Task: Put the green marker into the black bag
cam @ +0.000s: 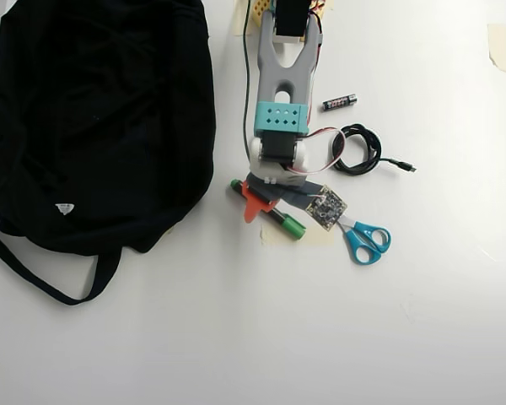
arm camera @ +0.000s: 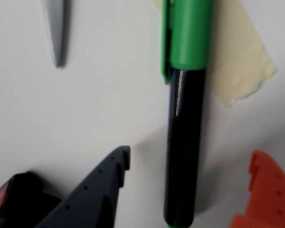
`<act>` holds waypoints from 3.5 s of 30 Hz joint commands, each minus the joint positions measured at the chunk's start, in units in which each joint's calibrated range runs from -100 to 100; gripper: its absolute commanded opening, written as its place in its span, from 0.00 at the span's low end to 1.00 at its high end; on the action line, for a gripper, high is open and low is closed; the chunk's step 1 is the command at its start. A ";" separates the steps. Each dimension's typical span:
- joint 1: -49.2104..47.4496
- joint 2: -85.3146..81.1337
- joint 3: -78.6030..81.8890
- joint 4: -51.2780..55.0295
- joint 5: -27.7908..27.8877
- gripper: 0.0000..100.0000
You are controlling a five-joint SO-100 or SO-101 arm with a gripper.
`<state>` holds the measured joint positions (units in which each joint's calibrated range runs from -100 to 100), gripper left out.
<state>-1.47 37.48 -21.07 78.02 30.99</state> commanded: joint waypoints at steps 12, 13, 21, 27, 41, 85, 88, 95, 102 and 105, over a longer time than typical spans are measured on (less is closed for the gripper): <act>0.12 1.69 -2.65 -0.24 -0.63 0.32; 0.27 1.69 -2.65 -0.24 -0.47 0.32; 1.84 2.18 -2.56 -0.32 -0.26 0.32; 2.37 3.68 -2.65 -0.41 -0.16 0.32; 2.14 3.84 -2.29 -0.32 -0.10 0.32; 1.69 3.84 -2.11 -0.32 -0.52 0.16; 1.77 3.84 -2.11 -0.41 -0.47 0.16; 1.77 3.84 -2.02 -0.41 -0.42 0.09; 1.69 3.84 -2.11 -0.41 -0.42 0.07; 1.62 3.84 -2.11 -0.41 -0.52 0.06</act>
<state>0.81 41.47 -22.72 77.59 30.50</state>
